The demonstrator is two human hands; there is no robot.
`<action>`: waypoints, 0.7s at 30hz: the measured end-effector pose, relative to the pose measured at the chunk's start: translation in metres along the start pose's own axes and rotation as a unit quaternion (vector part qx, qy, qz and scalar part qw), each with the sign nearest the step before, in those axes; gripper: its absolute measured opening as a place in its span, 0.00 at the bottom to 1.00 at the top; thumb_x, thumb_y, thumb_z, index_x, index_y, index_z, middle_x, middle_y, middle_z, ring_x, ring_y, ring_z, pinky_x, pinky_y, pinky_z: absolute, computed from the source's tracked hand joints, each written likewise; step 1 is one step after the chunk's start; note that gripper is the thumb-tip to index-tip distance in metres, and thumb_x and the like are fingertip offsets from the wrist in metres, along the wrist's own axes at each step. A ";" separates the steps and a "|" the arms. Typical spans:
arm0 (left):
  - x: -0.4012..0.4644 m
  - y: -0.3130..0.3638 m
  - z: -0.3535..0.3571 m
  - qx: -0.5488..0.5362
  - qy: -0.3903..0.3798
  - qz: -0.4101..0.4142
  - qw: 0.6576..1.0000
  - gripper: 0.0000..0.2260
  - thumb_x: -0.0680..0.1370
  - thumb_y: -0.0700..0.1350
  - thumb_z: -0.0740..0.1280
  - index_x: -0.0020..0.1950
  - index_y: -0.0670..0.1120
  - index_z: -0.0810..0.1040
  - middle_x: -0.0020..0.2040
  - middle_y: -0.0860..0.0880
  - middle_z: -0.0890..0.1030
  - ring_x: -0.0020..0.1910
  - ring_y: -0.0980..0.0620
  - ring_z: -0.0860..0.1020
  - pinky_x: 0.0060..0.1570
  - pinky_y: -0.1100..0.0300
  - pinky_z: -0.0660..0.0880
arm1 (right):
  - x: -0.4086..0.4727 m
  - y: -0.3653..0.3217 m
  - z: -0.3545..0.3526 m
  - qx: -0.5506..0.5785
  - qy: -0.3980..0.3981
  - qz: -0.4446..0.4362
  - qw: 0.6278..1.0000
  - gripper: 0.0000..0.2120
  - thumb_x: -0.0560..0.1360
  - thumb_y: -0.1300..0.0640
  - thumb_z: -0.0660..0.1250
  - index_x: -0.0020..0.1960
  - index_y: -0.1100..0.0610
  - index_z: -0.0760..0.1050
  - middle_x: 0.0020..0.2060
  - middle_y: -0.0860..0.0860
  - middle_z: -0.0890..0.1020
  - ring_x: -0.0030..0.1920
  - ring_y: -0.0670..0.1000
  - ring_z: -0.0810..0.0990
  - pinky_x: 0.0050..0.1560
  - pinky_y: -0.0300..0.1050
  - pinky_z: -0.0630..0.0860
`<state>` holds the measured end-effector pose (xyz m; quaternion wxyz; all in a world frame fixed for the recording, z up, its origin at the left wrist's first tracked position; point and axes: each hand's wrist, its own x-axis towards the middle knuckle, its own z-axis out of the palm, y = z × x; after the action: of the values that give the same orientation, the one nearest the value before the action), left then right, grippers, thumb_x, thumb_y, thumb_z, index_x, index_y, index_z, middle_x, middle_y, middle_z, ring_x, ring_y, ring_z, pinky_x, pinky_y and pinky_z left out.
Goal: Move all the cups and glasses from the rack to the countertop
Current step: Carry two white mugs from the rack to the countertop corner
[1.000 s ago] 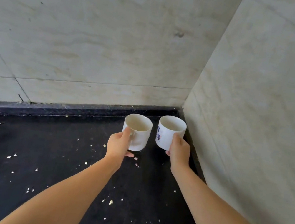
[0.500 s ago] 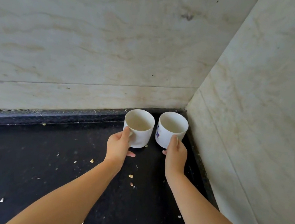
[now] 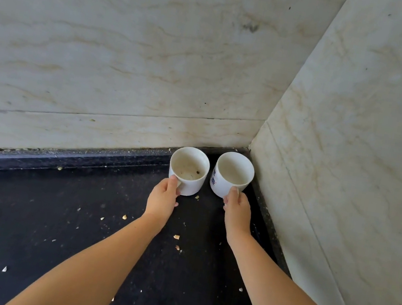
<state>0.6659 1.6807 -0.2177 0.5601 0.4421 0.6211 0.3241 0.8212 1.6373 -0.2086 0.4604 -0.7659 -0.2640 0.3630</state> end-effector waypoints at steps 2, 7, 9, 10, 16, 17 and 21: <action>-0.002 0.005 -0.006 0.085 0.007 -0.002 0.996 0.15 0.81 0.55 0.53 0.51 0.46 0.74 0.47 0.47 0.77 0.46 0.50 0.76 0.49 0.52 0.75 | -0.002 -0.005 -0.006 -0.055 0.010 0.010 0.998 0.13 0.81 0.50 0.55 0.47 0.59 0.68 0.41 0.53 0.72 0.44 0.53 0.72 0.39 0.43 0.67; -0.025 0.033 -0.034 0.227 0.026 0.042 0.973 0.10 0.80 0.52 0.55 0.51 0.46 0.70 0.46 0.48 0.75 0.41 0.49 0.74 0.38 0.57 0.69 | -0.024 -0.041 -0.026 -0.234 0.034 -0.061 0.970 0.15 0.79 0.53 0.59 0.59 0.62 0.72 0.55 0.59 0.78 0.58 0.59 0.75 0.52 0.50 0.74; -0.039 0.050 -0.046 0.284 0.024 0.105 0.953 0.10 0.80 0.50 0.56 0.43 0.47 0.69 0.41 0.49 0.72 0.36 0.50 0.70 0.34 0.57 0.66 | -0.039 -0.067 -0.030 -0.300 0.032 -0.129 0.945 0.17 0.79 0.53 0.59 0.64 0.60 0.71 0.60 0.57 0.77 0.62 0.59 0.73 0.58 0.53 0.74; -0.049 0.061 -0.053 0.312 0.026 0.138 0.940 0.10 0.80 0.50 0.56 0.44 0.46 0.70 0.42 0.48 0.72 0.36 0.50 0.70 0.34 0.57 0.67 | -0.049 -0.081 -0.032 -0.337 0.030 -0.175 0.925 0.18 0.79 0.52 0.59 0.65 0.59 0.70 0.62 0.56 0.76 0.63 0.58 0.72 0.59 0.54 0.73; -0.094 0.086 -0.094 0.490 0.089 0.266 0.826 0.15 0.81 0.52 0.55 0.61 0.47 0.73 0.58 0.48 0.76 0.58 0.47 0.73 0.55 0.53 0.71 | -0.091 -0.119 -0.018 -0.468 -0.037 -0.417 0.778 0.18 0.79 0.52 0.58 0.67 0.56 0.70 0.63 0.53 0.76 0.64 0.56 0.72 0.65 0.53 0.67; -0.107 0.084 -0.108 0.506 0.113 0.266 0.813 0.15 0.81 0.53 0.55 0.62 0.47 0.73 0.59 0.49 0.76 0.59 0.47 0.73 0.57 0.53 0.70 | -0.101 -0.122 -0.010 -0.484 -0.059 -0.444 0.752 0.19 0.79 0.52 0.58 0.67 0.56 0.69 0.64 0.53 0.75 0.65 0.57 0.71 0.67 0.55 0.66; -0.141 0.071 -0.140 0.543 0.151 0.233 0.792 0.16 0.81 0.53 0.55 0.64 0.48 0.71 0.60 0.49 0.75 0.60 0.47 0.72 0.59 0.53 0.69 | -0.123 -0.121 0.009 -0.501 -0.113 -0.514 0.687 0.20 0.79 0.51 0.56 0.70 0.55 0.68 0.67 0.52 0.72 0.68 0.56 0.69 0.68 0.55 0.64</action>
<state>0.5389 1.5934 -0.0736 0.0344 0.7502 0.6500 0.1167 0.7317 1.6037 -0.0641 0.0895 -0.5804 -0.8087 -0.0334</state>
